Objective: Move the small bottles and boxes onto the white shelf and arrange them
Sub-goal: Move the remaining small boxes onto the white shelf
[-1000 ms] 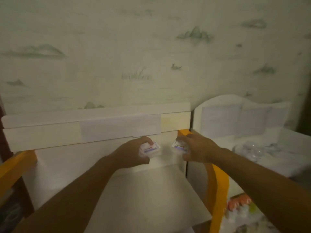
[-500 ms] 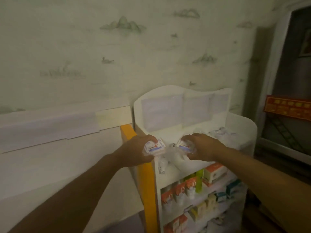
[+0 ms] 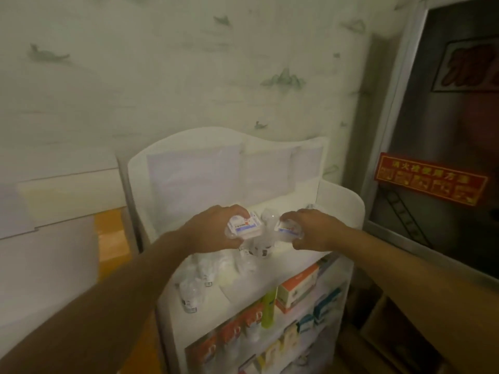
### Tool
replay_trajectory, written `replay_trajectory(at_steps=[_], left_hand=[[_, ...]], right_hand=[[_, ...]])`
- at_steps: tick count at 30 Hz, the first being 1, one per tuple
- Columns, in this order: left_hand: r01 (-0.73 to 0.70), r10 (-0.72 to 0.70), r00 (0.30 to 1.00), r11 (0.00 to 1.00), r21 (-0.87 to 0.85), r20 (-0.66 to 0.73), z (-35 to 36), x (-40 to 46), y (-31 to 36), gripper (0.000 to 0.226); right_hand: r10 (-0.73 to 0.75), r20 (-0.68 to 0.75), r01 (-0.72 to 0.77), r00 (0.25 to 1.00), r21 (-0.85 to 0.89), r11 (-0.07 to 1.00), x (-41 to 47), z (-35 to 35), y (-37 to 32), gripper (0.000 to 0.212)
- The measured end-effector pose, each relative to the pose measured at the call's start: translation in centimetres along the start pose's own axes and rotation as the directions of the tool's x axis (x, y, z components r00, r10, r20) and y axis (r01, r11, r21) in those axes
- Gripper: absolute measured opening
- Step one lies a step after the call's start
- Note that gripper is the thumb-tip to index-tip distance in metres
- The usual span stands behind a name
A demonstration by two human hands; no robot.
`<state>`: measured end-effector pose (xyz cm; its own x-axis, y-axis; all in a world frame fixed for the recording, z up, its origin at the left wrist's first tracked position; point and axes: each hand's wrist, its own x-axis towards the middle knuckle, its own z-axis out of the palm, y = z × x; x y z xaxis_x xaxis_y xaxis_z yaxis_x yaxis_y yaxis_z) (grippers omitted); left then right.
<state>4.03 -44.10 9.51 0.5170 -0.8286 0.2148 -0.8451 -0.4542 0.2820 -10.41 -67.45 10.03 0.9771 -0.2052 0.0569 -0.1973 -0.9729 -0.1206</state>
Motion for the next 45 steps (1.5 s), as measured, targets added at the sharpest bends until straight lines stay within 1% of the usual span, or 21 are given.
replay_trajectory(at_steps=[4, 6, 8, 10, 12, 15, 18, 22, 25, 29, 33, 35, 37, 39, 42, 45], left_hand=[[-0.017, 0.018, 0.999, 1.0, -0.014, 0.026, 1.7, 4.8, -0.6, 0.058], [-0.032, 0.034, 0.999, 0.999, -0.039, 0.042, 3.0, 7.1, -0.5, 0.059], [-0.062, 0.063, 0.995, 0.998, -0.025, 0.076, 4.3, 9.0, 0.0, 0.06], [-0.075, 0.076, 0.992, 0.997, -0.018, 0.102, 5.3, 11.0, 0.9, 0.06], [-0.088, 0.095, 0.987, 0.995, -0.054, 0.128, 6.3, 13.1, 2.2, 0.06], [-0.111, 0.12, 0.969, 0.992, -0.057, 0.214, 8.9, 15.6, 4.5, 0.062], [-0.078, 0.092, 0.954, 0.995, -0.062, 0.286, 11.3, 18.2, 6.0, 0.066], [-0.051, 0.045, 0.953, 0.999, 0.011, 0.298, 13.5, 22.0, 7.6, 0.067], [0.011, -0.025, 0.944, 0.999, 0.044, 0.328, 15.6, 24.4, 8.1, 0.065], [0.109, -0.112, 0.942, 0.994, 0.029, 0.315, 18.1, 26.0, 8.8, 0.063], [0.12, -0.133, 0.938, 0.991, 0.061, 0.32, 19.0, 26.7, 9.2, 0.063], [0.136, -0.153, 0.94, 0.988, 0.077, 0.305, 18.9, 27.6, 9.0, 0.063], [0.153, -0.167, 0.952, 0.985, 0.075, 0.256, 18.9, 28.5, 8.7, 0.063], [0.14, -0.156, 0.962, 0.986, 0.088, 0.223, 19.2, 29.3, 8.3, 0.062], [0.11, -0.132, 0.966, 0.988, 0.111, 0.22, 20.0, 30.2, 7.7, 0.063], [0.122, -0.134, 0.965, 0.99, 0.064, 0.226, 20.8, 32.0, 6.6, 0.063]], right_hand=[[0.054, -0.03, -0.052, 0.998, 0.06, 0.997, 2.4, 0.0, 3.8, 0.067], [0.059, -0.002, -0.059, 0.998, 0.054, 0.997, 3.3, 0.6, 5.6, 0.068], [0.081, 0.029, -0.083, 0.996, 0.048, 0.995, 4.0, 1.6, 7.2, 0.069], [0.104, 0.036, -0.107, 0.994, 0.073, 0.992, 4.8, 2.5, 9.0, 0.07], [0.108, 0.044, -0.111, 0.993, 0.077, 0.991, 5.5, 3.1, 10.9, 0.069], [0.099, 0.085, -0.103, 0.991, 0.045, 0.994, 6.5, 3.8, 14.1, 0.068], [0.087, 0.094, -0.091, 0.992, 0.036, 0.995, 7.9, 4.2, 17.7, 0.066], [0.092, 0.139, -0.1, 0.986, 0.051, 0.994, 9.9, 4.9, 22.8, 0.067], [0.094, 0.166, -0.107, 0.982, 0.07, 0.992, 11.7, 5.5, 26.8, 0.068], [0.06, 0.244, -0.091, 0.968, 0.118, 0.989, 13.9, 6.9, 30.2, 0.07], [0.0, 0.293, -0.042, 0.956, 0.134, 0.99, 15.6, 8.6, 31.8, 0.073], [-0.028, 0.278, -0.014, 0.96, 0.149, 0.989, 16.5, 8.7, 32.0, 0.071], [-0.05, 0.232, 0.015, 0.972, 0.147, 0.989, 17.6, 8.6, 32.1, 0.07], [-0.045, 0.217, 0.013, 0.975, 0.145, 0.989, 18.3, 8.8, 32.1, 0.069], [-0.029, 0.22, 0.005, 0.975, 0.11, 0.994, 18.8, 9.3, 32.3, 0.066], [0.018, 0.173, -0.037, 0.985, 0.108, 0.994, 19.0, 9.1, 33.1, 0.067]])
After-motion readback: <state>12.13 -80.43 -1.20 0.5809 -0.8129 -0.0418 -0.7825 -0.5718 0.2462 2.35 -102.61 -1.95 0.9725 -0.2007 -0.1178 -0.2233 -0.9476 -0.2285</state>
